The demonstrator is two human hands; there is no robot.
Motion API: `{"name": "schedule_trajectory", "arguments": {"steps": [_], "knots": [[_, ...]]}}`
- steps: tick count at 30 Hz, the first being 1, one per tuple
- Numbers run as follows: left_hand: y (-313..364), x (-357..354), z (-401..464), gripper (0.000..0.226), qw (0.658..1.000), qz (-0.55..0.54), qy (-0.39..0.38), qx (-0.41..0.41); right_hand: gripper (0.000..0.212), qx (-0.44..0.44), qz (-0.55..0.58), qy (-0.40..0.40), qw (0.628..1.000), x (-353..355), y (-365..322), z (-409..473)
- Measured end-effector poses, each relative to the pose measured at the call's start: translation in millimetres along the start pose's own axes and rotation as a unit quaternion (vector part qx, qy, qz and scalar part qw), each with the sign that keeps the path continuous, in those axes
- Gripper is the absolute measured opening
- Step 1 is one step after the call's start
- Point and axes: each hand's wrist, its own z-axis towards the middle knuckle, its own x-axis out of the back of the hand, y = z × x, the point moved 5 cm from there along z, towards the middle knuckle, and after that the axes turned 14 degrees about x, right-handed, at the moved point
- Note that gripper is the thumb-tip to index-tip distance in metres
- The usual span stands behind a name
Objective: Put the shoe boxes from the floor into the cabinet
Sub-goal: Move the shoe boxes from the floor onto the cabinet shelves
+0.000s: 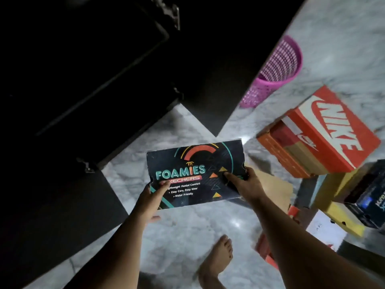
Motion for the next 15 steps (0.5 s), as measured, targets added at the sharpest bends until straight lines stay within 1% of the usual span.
{"name": "schedule_trajectory", "arguments": {"steps": [2, 4, 7, 9, 13, 15], "knots": [[0.1, 41.7, -4.4, 0.048, 0.999, -0.034, -0.007, 0.015, 0.078, 0.016, -0.005, -0.006, 1.000, -28.6, -29.2, 4.5], [0.5, 74.3, -2.4, 0.044, 0.997, -0.071, -0.006, 0.020, 0.081, 0.045, -0.011, -0.029, 0.999, -61.1, -54.6, 12.0], [6.4, 109.6, 22.7, 0.038, 0.991, -0.132, 0.024, 0.002, 0.070, 0.073, -0.021, -0.053, 0.996, -116.4, -92.3, 29.0], [9.2, 124.3, 58.2, 0.034, 0.981, -0.188, 0.052, 0.003, 0.063, 0.090, -0.036, -0.056, 0.994, -157.6, -99.9, 57.7], [21.3, 137.0, 161.0, 0.040, 0.949, -0.307, 0.077, -0.007, 0.057, 0.128, -0.036, -0.073, 0.988, -244.4, -99.3, 138.0], [29.6, 142.9, 215.3, 0.041, 0.933, -0.348, 0.090, -0.020, 0.055, 0.151, -0.031, -0.080, 0.985, -282.6, -98.9, 177.3]]}}
